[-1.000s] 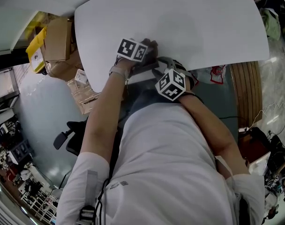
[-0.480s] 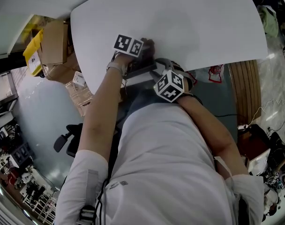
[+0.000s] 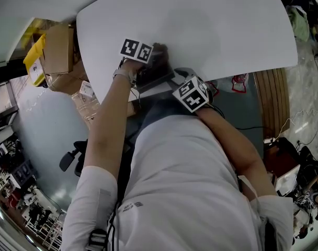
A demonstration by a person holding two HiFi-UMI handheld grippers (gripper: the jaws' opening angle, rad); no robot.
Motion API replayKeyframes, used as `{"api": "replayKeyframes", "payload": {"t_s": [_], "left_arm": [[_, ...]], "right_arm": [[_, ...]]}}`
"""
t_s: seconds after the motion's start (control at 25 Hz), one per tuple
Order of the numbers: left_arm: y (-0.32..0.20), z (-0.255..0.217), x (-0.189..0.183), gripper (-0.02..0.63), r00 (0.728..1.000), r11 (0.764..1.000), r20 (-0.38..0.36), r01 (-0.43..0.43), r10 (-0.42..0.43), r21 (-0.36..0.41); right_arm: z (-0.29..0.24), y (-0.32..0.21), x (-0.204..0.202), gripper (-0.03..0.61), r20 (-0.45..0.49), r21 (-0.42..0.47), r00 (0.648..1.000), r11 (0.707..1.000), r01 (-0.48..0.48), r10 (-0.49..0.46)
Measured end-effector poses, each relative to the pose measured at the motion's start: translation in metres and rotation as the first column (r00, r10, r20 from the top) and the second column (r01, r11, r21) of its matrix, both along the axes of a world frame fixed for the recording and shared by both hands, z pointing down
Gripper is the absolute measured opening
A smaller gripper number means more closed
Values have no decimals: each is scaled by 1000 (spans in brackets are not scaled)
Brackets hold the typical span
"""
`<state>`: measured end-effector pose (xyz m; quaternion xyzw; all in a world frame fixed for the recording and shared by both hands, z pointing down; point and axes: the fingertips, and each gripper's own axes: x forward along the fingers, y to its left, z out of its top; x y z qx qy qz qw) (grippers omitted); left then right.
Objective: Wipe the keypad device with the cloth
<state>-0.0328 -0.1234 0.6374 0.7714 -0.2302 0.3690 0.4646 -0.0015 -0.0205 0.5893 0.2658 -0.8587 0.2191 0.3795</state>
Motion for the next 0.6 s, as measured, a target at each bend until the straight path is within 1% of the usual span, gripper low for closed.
{"api": "replayKeyframes", "payload": {"t_s": [0.12, 0.4, 0.48, 0.6], "left_arm": [[0, 5, -20, 109, 999, 1000, 44, 2, -3, 22], [12, 7, -63, 109, 995, 999, 99, -13, 8, 50], [16, 7, -73, 109, 994, 998, 109, 0, -7, 62], [25, 7, -85, 109, 992, 996, 112, 41, -50, 74]], "right_arm": [[1, -2, 1, 179, 1, -2, 1000, 1000, -7, 7], [1, -9, 3, 179, 4, -7, 1000, 1000, -20, 20], [2, -10, 2, 177, 3, -11, 1000, 1000, -19, 19], [3, -10, 3, 176, 0, -18, 1000, 1000, -21, 21]]}}
